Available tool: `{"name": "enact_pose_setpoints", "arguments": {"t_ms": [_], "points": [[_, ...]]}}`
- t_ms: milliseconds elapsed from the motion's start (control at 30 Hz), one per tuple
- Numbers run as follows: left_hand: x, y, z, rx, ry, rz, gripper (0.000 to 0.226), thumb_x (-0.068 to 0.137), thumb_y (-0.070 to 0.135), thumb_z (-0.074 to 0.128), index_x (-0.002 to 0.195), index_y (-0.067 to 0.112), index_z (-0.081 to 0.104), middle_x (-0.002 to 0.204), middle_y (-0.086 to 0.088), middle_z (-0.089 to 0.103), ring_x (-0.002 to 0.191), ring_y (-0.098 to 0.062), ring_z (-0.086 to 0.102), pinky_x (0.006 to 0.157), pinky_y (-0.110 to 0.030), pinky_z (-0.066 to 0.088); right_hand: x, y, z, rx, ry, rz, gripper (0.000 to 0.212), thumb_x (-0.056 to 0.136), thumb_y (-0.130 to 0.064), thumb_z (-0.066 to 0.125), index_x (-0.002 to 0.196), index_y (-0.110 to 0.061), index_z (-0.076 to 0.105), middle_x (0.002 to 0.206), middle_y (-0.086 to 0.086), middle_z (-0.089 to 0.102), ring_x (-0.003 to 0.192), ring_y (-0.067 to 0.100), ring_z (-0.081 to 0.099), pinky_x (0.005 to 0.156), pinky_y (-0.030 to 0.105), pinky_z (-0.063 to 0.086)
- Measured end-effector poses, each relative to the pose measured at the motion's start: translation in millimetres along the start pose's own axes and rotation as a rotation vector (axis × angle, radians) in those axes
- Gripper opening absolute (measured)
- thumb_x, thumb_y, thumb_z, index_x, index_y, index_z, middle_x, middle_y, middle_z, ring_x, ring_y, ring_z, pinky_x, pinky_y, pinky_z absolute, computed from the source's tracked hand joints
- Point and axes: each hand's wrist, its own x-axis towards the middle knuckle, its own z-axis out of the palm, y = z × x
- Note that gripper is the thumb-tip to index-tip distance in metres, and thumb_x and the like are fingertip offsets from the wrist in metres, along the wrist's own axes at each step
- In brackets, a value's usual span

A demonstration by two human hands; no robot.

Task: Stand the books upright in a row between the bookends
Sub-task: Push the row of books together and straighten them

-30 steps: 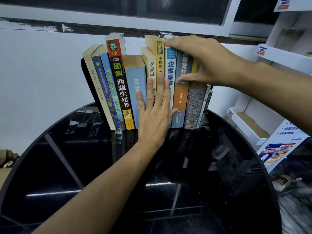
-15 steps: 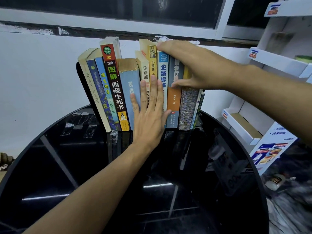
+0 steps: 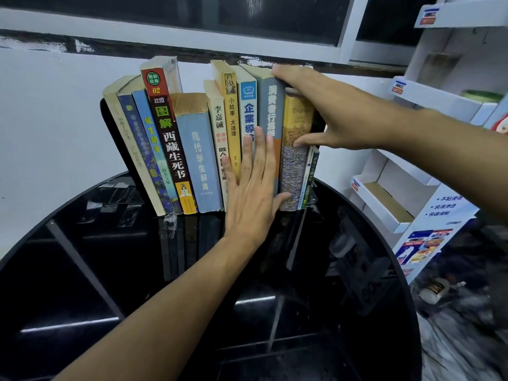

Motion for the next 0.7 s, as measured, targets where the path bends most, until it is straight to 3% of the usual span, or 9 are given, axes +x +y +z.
{"name": "enact_pose_setpoints", "arguments": {"t_ms": [167, 333, 467, 700], "points": [[1.4, 2.2, 0.9, 0.028, -0.004, -0.03, 0.114, 0.088, 0.059, 0.061, 0.157, 0.006, -0.012, 0.166, -0.014, -0.014, 0.149, -0.026, -0.025, 0.122, -0.061, 0.0, 3.2, 4.4, 7.1, 0.018, 0.034, -0.003, 0.106, 0.079, -0.033, 0.082, 0.159, -0.011, 0.015, 0.165, 0.004, 0.022, 0.151, 0.015, 0.023, 0.119, 0.015, 0.017], [1.4, 4.0, 1.2, 0.03, -0.003, -0.036, 0.118, 0.087, 0.057, 0.063, 0.154, 0.007, -0.02, 0.166, -0.014, -0.014, 0.152, -0.027, -0.019, 0.122, -0.062, 0.001, 5.3, 7.0, 9.5, 0.028, 0.046, -0.013, 0.105, 0.079, -0.032, 0.081, 0.158, -0.01, 0.017, 0.163, 0.006, 0.024, 0.15, 0.016, 0.024, 0.12, 0.02, 0.02], [1.6, 4.6, 1.7, 0.052, 0.023, -0.03, 0.122, 0.086, 0.055, 0.067, 0.153, 0.007, -0.023, 0.165, -0.014, -0.012, 0.155, -0.031, -0.008, 0.122, -0.062, 0.003, 5.6, 7.1, 12.0, 0.034, 0.063, -0.011, 0.103, 0.08, -0.029, 0.082, 0.158, -0.01, 0.017, 0.163, 0.007, 0.024, 0.15, 0.018, 0.025, 0.122, 0.035, 0.026], [1.4, 4.1, 2.3, 0.052, 0.033, -0.022, 0.125, 0.085, 0.055, 0.069, 0.152, 0.007, -0.025, 0.165, -0.014, -0.014, 0.155, -0.03, -0.01, 0.122, -0.062, 0.003, 5.0, 8.0, 12.2, 0.04, 0.071, -0.004, 0.103, 0.08, -0.028, 0.081, 0.158, -0.01, 0.017, 0.163, 0.007, 0.024, 0.15, 0.018, 0.025, 0.122, 0.038, 0.028]]}}
